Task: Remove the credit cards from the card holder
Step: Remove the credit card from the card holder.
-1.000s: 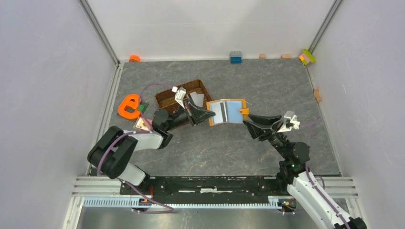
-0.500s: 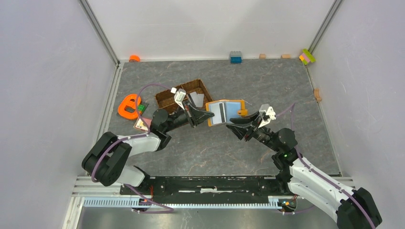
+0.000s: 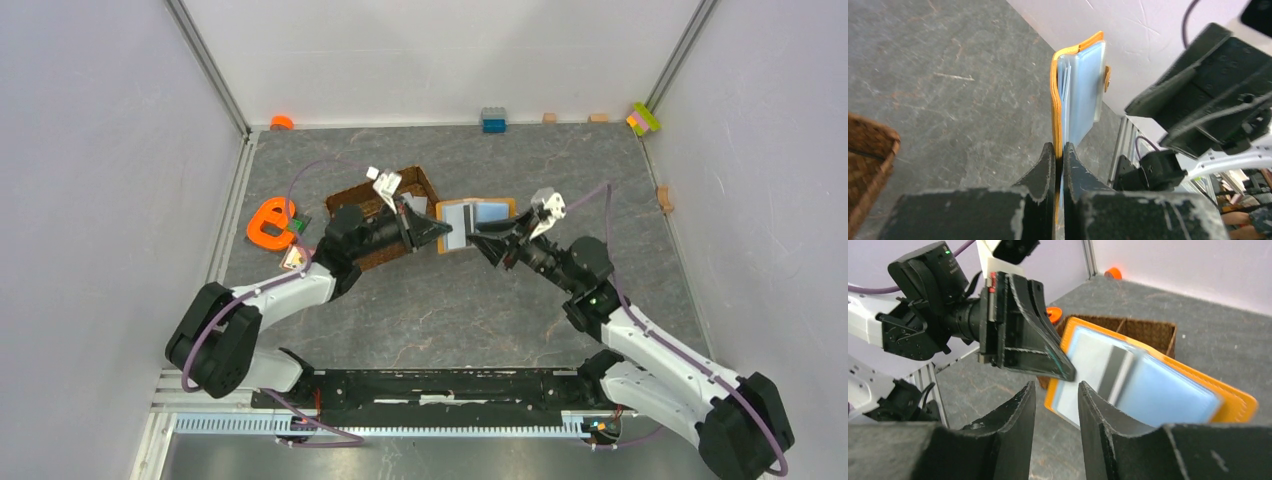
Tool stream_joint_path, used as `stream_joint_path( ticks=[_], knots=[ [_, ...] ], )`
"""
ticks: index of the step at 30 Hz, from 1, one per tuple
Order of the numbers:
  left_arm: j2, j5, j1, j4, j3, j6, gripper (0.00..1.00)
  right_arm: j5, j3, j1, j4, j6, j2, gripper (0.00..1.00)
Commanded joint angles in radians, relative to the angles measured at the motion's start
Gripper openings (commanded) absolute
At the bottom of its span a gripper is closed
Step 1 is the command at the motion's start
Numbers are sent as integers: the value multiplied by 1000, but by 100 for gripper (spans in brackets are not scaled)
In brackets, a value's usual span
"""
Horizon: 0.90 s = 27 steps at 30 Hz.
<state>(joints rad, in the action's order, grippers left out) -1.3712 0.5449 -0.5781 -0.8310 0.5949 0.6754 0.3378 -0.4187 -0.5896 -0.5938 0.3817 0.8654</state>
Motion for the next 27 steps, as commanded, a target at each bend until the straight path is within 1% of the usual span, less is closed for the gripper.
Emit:
stream_joint_path(
  ticks=[1,4,7,9,12,15,18,22,24,27],
  knots=[
    [52,-64,26,308,224,-88,2,14,-231,-5,94,-35,76,41],
    [37,-100,53,472,385,-93,2,-33,-384,-3,180,-38,153,41],
    [-20,-99,89,530,541,-49,2,-45,-541,2,238,-46,223,40],
    [-59,-75,108,586,636,-49,2,-45,-632,11,280,-60,259,39],
    [-76,-94,114,615,693,-76,2,-55,-696,30,290,-81,294,40],
    [-64,-98,116,615,690,-123,3,-42,-714,41,240,-92,333,39],
    [-12,-145,118,633,649,-190,3,10,-742,45,171,-67,395,39],
    [102,-200,125,639,536,-259,3,141,-722,45,31,42,480,37],
    [153,-185,126,616,468,-264,3,194,-700,44,-28,91,493,37],
    [189,-165,126,587,395,-236,3,185,-654,42,-49,121,475,37]
  ],
)
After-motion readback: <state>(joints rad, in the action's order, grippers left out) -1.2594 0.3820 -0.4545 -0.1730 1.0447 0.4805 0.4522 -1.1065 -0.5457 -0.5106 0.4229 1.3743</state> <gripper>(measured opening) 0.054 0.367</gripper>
